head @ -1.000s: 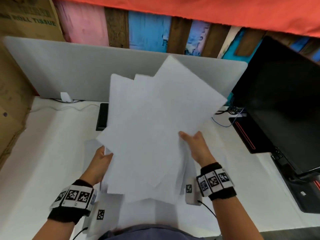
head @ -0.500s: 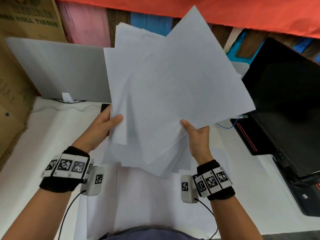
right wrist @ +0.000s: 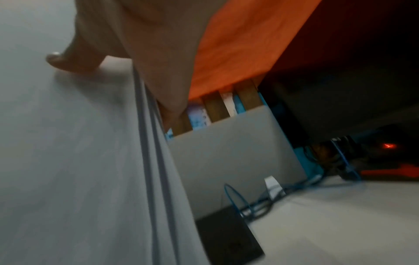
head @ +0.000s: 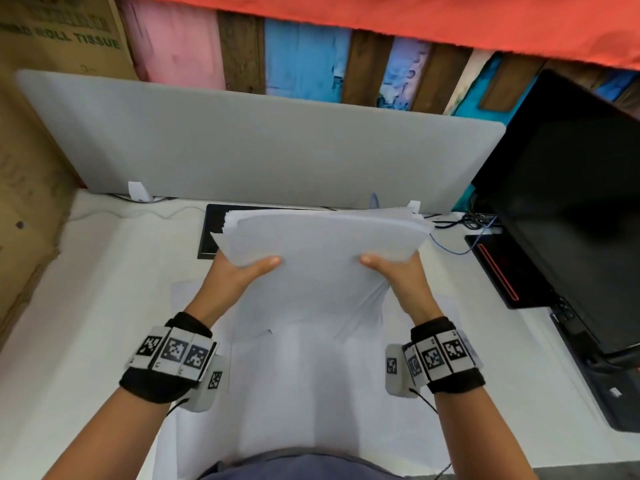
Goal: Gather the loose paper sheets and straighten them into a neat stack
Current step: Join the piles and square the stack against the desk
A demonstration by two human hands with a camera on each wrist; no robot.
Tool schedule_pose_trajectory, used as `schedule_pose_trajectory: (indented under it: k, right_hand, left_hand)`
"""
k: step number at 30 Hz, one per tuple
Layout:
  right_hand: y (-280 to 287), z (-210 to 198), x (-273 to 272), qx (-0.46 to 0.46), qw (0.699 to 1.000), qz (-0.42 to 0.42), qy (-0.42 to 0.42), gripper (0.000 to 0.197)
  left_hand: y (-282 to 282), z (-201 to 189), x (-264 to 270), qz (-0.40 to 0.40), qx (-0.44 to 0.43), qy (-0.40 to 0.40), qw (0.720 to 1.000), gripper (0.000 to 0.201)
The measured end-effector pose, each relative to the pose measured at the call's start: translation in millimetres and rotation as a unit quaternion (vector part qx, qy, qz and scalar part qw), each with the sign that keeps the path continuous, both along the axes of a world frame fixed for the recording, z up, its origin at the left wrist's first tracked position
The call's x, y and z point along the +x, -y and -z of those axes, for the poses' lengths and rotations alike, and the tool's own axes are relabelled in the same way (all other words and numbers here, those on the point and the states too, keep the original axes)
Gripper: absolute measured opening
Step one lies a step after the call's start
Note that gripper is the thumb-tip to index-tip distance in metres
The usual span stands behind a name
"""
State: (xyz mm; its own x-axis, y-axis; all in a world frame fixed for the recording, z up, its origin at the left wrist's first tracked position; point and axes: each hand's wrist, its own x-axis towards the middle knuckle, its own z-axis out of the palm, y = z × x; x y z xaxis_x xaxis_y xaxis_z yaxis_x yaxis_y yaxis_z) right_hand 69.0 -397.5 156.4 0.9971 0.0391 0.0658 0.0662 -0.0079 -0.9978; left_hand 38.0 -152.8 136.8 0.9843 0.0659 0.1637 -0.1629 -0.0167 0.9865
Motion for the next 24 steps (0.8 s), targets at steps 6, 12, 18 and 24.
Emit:
schedule_pose_trajectory:
  k: [6, 12, 18, 24]
  right_hand:
    - [-21, -37, 6, 0.095, 0.991, 0.076, 0.052, 0.044]
    - [-31, -43, 7, 0.095, 0.983, 0.139, 0.074, 0.012]
    - [-25, -60, 7, 0.093, 0.981, 0.125, 0.114, 0.013]
    - [-24, -57, 12, 0.045, 0.982, 0.109, 0.148, 0.01]
  left_hand:
    - [17, -29, 7, -0.141, -0.096, 0.087, 0.981, 0.083]
    - [38, -49, 8, -0.243, -0.101, 0.093, 0.96, 0.052]
    - [29, -71, 7, -0.214, -0.151, 0.09, 0.961, 0.044]
    - [30, -77, 8, -0.217, -0.067, 0.184, 0.957, 0.041]
